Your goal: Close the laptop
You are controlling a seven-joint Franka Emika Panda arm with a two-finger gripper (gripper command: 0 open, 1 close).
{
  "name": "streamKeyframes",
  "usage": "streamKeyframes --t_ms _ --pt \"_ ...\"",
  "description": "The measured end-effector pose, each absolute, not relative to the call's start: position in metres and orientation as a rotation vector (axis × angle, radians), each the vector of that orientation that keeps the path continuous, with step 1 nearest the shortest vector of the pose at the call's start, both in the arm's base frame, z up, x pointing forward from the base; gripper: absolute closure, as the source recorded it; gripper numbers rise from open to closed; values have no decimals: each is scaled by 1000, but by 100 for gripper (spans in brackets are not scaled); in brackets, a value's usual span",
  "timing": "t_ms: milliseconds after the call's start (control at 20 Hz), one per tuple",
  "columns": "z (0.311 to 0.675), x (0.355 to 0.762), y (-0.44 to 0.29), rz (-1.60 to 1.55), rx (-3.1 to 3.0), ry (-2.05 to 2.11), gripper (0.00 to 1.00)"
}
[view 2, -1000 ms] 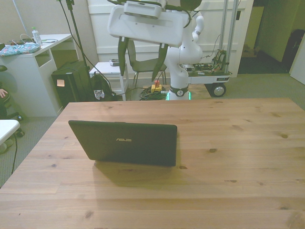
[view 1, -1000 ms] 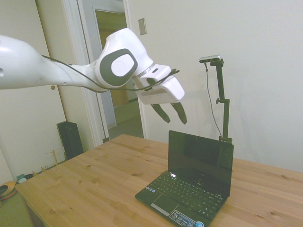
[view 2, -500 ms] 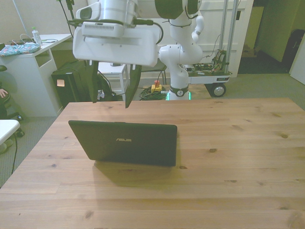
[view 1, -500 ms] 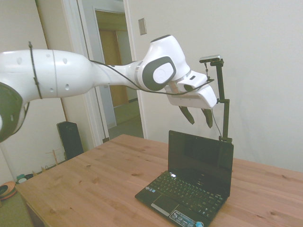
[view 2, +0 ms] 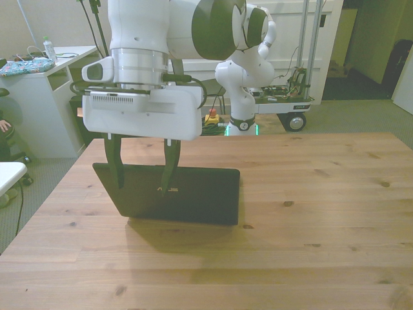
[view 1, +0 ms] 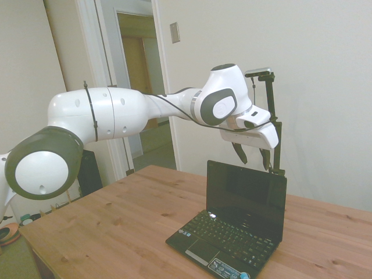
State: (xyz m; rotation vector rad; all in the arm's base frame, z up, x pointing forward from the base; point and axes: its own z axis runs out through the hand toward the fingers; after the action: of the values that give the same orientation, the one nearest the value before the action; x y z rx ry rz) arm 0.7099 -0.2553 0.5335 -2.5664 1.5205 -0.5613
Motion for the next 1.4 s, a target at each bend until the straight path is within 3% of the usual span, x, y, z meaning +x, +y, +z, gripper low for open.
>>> streamKeyframes --t_ms 600,1400 --pt "525 708 -250 -451 -2575 1550 100" --pt "527 675 -219 -68 -2611 1613 100"
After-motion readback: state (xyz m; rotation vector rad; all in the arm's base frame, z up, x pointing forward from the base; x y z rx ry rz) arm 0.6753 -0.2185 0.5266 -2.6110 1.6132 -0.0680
